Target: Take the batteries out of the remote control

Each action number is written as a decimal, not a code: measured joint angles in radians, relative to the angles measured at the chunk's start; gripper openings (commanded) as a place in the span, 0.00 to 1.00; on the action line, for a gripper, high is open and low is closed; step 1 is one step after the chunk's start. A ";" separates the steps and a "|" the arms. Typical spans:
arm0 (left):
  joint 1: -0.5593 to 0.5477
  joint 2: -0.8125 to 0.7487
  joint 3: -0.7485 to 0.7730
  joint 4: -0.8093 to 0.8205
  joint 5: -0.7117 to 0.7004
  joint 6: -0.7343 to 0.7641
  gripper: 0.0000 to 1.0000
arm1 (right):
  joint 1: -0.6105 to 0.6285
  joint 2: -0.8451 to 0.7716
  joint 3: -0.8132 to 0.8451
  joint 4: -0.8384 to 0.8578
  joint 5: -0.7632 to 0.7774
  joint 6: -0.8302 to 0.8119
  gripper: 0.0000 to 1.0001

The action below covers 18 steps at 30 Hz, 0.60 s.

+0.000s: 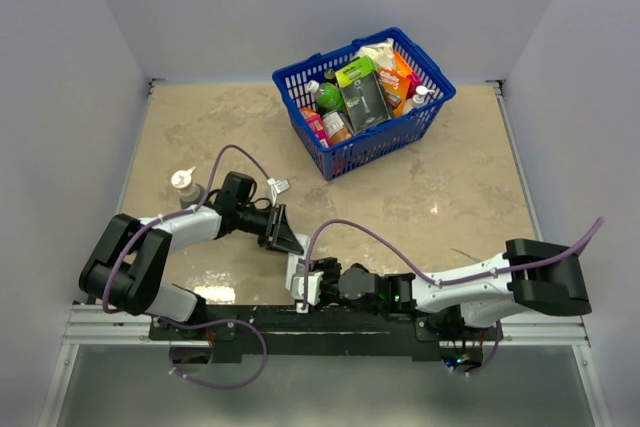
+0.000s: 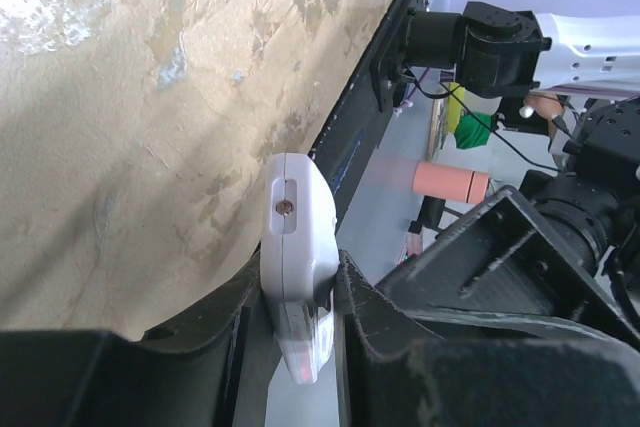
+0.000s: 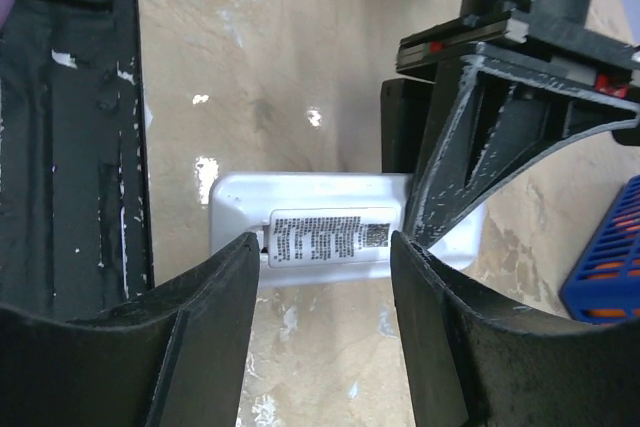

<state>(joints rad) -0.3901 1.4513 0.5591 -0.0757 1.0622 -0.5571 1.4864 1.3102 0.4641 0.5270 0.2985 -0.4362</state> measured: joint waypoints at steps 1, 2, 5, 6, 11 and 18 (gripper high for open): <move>-0.002 0.000 0.000 0.000 0.003 0.000 0.00 | 0.000 0.006 0.002 -0.006 -0.004 0.004 0.57; -0.004 0.000 0.000 0.002 0.003 0.000 0.00 | 0.000 0.013 0.005 -0.011 -0.007 0.007 0.57; -0.005 0.000 0.000 0.006 0.003 0.000 0.00 | 0.000 0.031 0.021 -0.013 -0.010 0.010 0.56; -0.005 0.000 0.000 0.006 0.003 0.000 0.00 | 0.000 0.037 0.026 -0.013 -0.010 0.010 0.56; -0.005 0.000 0.000 0.006 -0.008 0.002 0.00 | 0.000 0.051 0.028 -0.012 -0.008 0.010 0.55; -0.005 0.000 0.000 0.007 -0.011 0.002 0.00 | 0.000 0.055 0.031 -0.015 0.002 0.007 0.54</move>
<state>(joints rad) -0.3954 1.4513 0.5587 -0.0685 1.0515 -0.5552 1.4864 1.3651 0.4950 0.5121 0.3008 -0.4290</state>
